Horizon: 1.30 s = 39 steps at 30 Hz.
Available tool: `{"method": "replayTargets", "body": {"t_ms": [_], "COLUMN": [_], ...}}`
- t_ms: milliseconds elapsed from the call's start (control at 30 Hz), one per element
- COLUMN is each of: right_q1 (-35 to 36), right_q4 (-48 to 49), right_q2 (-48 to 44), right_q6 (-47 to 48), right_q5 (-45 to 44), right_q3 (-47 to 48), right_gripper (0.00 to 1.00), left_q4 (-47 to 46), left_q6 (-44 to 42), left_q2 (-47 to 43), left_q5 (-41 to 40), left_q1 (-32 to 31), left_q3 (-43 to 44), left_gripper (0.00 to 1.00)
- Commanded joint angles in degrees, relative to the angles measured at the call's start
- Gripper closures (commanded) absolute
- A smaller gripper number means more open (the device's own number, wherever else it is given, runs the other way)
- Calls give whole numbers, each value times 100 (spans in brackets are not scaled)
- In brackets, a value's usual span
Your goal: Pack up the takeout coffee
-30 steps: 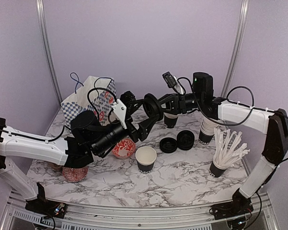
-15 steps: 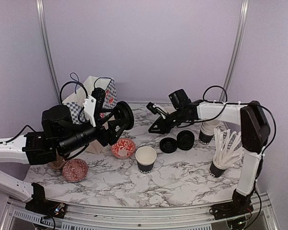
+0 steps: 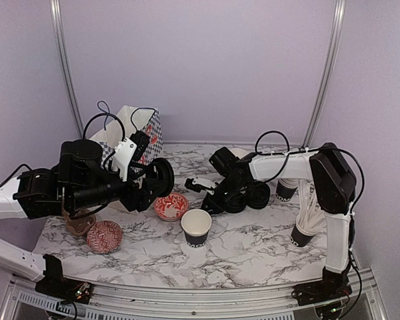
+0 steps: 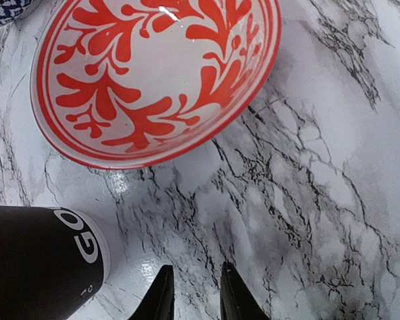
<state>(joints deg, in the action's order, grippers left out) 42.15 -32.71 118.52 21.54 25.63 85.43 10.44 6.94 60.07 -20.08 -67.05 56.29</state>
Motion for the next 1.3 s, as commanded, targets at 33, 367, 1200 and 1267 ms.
{"method": "replayTargets", "body": {"t_ms": [33, 367, 1200, 1267], "right_q1": [114, 898, -4, -36], "right_q4": [-294, -379, -246, -85], "right_q2": [-195, -373, -2473, -2850], "right_q6": [179, 460, 732, 718], "right_q5": [-33, 617, 1026, 1085], "right_q3": [34, -149, -386, -528], "right_gripper": [77, 77, 59, 59], "left_q4": [1174, 2288, 3407, 3494], "left_q6": [-225, -326, -476, -504], "left_q2": [328, 823, 2164, 2319], "left_q5": [450, 1041, 2163, 2110], "left_q1": [-19, -19, -249, -278], "left_q3": [498, 1071, 1962, 2063], "left_gripper": [30, 30, 30, 30]}}
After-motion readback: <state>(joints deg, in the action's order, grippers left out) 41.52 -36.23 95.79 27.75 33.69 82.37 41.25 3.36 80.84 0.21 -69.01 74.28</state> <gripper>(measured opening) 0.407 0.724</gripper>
